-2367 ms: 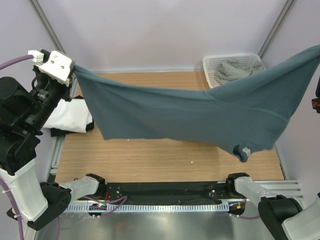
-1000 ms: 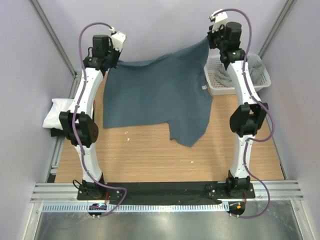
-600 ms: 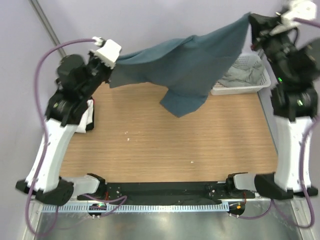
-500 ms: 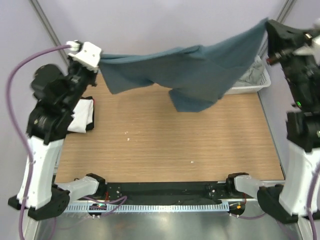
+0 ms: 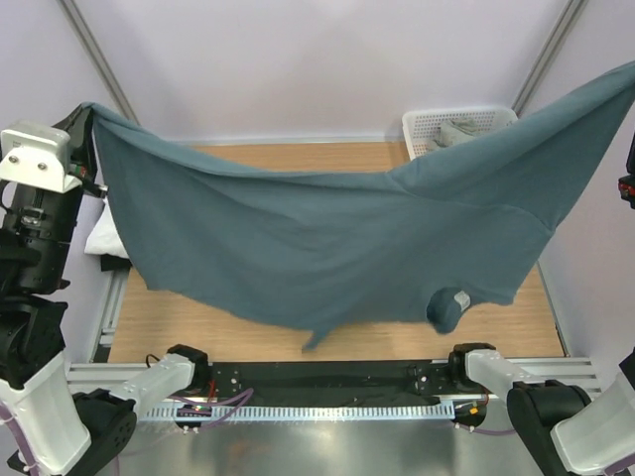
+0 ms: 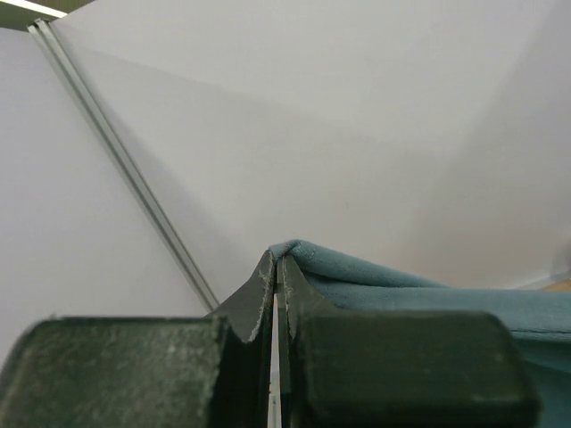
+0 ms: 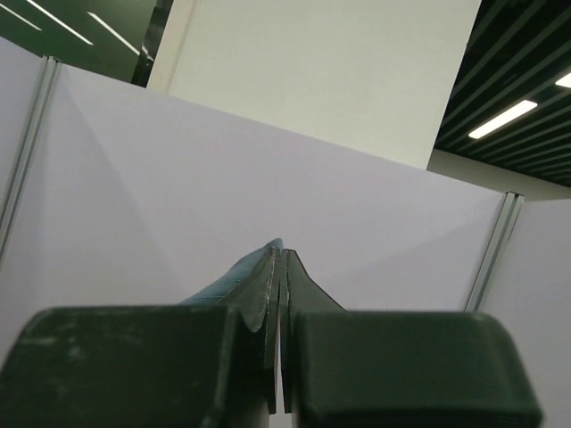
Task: Fold and stack the t-shirts
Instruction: Flatten the tshirt out
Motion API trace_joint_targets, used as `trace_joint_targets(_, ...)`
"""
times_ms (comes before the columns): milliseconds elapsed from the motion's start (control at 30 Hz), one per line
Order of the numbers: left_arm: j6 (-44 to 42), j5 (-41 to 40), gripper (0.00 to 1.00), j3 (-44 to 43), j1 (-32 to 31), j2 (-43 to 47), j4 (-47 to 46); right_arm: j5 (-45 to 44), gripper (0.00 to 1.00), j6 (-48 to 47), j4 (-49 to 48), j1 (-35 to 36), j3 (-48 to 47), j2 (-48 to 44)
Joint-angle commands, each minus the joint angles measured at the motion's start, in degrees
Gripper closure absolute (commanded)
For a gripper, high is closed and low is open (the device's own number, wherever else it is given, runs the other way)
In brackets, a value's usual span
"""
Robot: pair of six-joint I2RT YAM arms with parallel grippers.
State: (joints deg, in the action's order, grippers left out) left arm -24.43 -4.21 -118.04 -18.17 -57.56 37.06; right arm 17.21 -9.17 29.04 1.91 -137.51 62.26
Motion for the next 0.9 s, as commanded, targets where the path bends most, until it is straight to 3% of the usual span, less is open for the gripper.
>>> trace_joint_targets(0, -0.88, 0.52, 1.00, -0.53, 0.68, -1.67, -1.29, 0.36, 0.99, 2.57, -4.95, -0.86, 0.05, 3.13)
trace_joint_targets(267, -4.13, -3.52, 1.00, 10.45, 0.68, -4.22, -6.73, -0.34, 0.99, 3.46, -15.32, -0.86, 8.92, 9.36)
trace_joint_targets(433, -5.81, -4.41, 1.00, 18.44, 1.12, -7.82, -11.64, 2.20, 0.99, 3.54, -17.79, -0.94, 12.53, 18.22)
trace_joint_targets(500, -5.55, -1.27, 1.00, 24.15, 3.14, -8.44, -14.63, 3.17, 0.99, 2.85, -17.44, -0.77, 14.19, 20.44)
trace_joint_targets(600, -1.60, 5.75, 1.00, 31.45, 8.22, -10.63, -16.40, 3.71, 0.99, 1.00, -18.75, -0.33, 23.40, 21.94)
trace_joint_targets(733, 0.87, 8.60, 1.00, 37.08, 10.53, -17.31, -17.54, 2.74, 0.99, -0.59, -23.50, 0.99, 37.47, 24.30)
trace_joint_targets(867, 2.62, 9.92, 1.00, 38.68, 10.53, -26.60, -21.41, 3.88, 0.99, -2.87, -23.06, 2.13, 38.46, 35.00)
